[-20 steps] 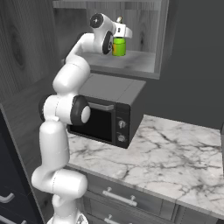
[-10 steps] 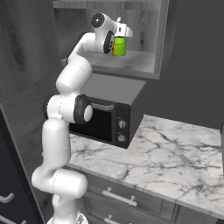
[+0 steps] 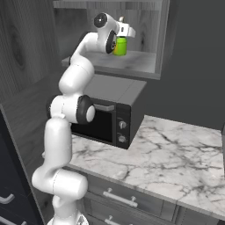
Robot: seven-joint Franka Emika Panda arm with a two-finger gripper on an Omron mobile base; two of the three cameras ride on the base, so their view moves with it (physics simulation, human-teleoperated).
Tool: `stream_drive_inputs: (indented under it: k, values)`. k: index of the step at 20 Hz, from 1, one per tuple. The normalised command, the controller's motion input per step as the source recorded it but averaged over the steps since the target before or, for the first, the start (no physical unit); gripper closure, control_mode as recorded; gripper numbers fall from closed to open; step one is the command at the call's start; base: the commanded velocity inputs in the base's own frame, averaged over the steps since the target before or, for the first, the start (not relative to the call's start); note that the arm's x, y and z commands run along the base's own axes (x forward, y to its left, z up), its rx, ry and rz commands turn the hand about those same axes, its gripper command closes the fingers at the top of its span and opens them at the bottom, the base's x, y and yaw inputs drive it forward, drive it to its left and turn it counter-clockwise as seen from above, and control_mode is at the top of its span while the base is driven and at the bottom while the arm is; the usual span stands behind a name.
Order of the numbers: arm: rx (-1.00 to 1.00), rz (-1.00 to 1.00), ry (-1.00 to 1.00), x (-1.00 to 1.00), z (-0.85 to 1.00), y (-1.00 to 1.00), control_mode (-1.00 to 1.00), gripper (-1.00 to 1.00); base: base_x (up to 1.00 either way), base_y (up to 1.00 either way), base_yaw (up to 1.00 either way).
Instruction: Move the cutting board and knife to the sink. Then move spray from the cabinet to the counter.
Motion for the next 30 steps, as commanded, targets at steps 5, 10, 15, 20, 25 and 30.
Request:
stream_drive_inputs:
  k: [5,10,15,20,25,30]
  values:
    - [0.00,0.00,0.00,0.05,0.00,-0.05,-1.00,-1.00,0.00,0.00,0.00]
    - [0.00,0.00,0.00,0.00,0.00,0.00,-1.00,1.00,0.00,0.00,0.00]
    - [0.00,0.00,0.00,0.00,0.00,-0.05,-1.00,1.00,0.00,0.00,0.00]
    - [0.02,0.00,0.00,0.00,0.00,-0.13,-1.00,1.00,0.00,0.00,0.00]
    - [0.03,0.00,0.00,-0.06,0.01,-0.05,-1.00,1.00,0.00,0.00,0.00]
    - [0.07,0.00,0.00,-0.15,0.05,0.00,-1.00,1.00,0.00,0.00,0.00]
